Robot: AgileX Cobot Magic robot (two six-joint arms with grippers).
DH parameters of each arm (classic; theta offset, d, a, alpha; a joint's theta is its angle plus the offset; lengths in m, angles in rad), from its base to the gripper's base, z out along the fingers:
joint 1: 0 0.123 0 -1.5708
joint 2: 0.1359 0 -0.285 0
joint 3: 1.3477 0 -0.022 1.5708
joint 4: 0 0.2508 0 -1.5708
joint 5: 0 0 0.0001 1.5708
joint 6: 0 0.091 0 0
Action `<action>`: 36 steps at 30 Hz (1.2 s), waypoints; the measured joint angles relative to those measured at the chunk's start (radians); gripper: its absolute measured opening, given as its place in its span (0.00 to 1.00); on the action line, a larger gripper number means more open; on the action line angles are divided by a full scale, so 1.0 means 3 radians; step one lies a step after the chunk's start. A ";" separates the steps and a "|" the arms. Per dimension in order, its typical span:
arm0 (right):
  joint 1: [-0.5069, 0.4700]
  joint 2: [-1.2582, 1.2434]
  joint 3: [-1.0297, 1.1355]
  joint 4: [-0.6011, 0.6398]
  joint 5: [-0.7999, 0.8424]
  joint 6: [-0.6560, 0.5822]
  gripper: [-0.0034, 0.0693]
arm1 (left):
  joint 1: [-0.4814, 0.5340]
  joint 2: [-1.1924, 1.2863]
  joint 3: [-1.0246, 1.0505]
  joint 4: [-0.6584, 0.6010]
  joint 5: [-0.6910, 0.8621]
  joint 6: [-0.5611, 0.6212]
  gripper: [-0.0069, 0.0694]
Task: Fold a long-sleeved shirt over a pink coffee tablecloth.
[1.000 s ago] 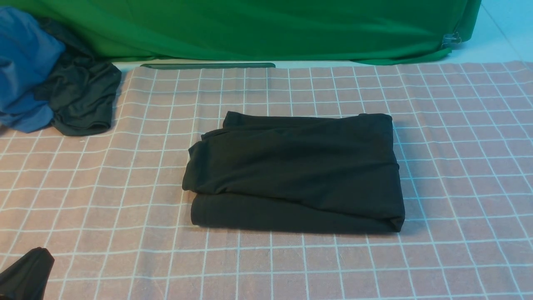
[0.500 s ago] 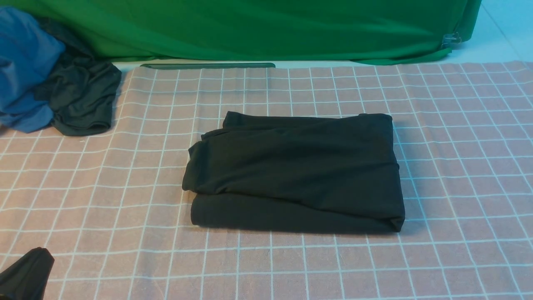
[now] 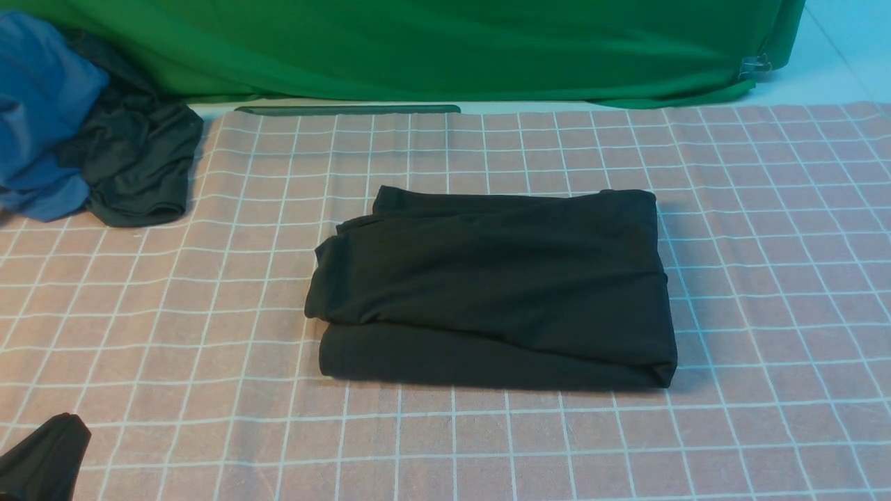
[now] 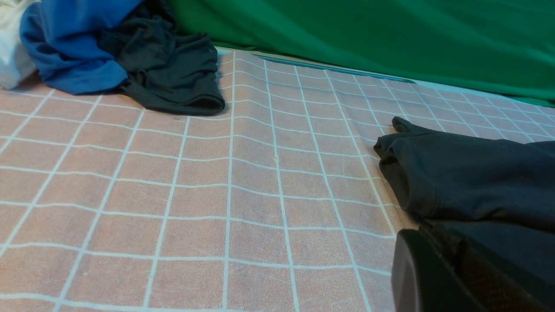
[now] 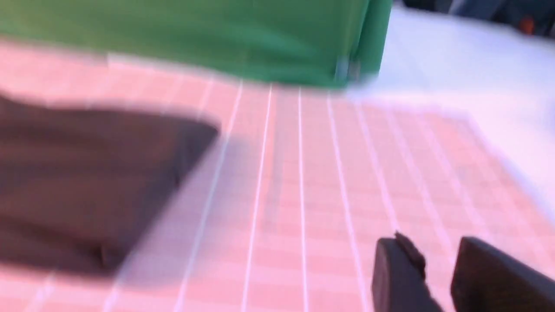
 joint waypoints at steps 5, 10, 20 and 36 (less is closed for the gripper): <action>0.0001 -0.0201 0.0237 -0.0001 -0.0086 0.0030 0.37 | 0.0000 -0.0004 0.0000 0.0008 0.0009 -0.0001 0.11; 0.0007 -0.0214 0.0240 -0.0001 -0.0132 0.0115 0.37 | 0.0000 -0.0004 0.0002 0.0008 0.0009 -0.0001 0.11; 0.0007 -0.0214 0.0240 -0.0001 -0.0135 0.0172 0.37 | 0.0000 -0.0004 0.0002 0.0012 0.0009 -0.0001 0.11; 0.0007 -0.0214 0.0240 -0.0001 -0.0135 0.0176 0.37 | 0.0000 -0.0004 0.0002 0.0012 0.0009 -0.0001 0.11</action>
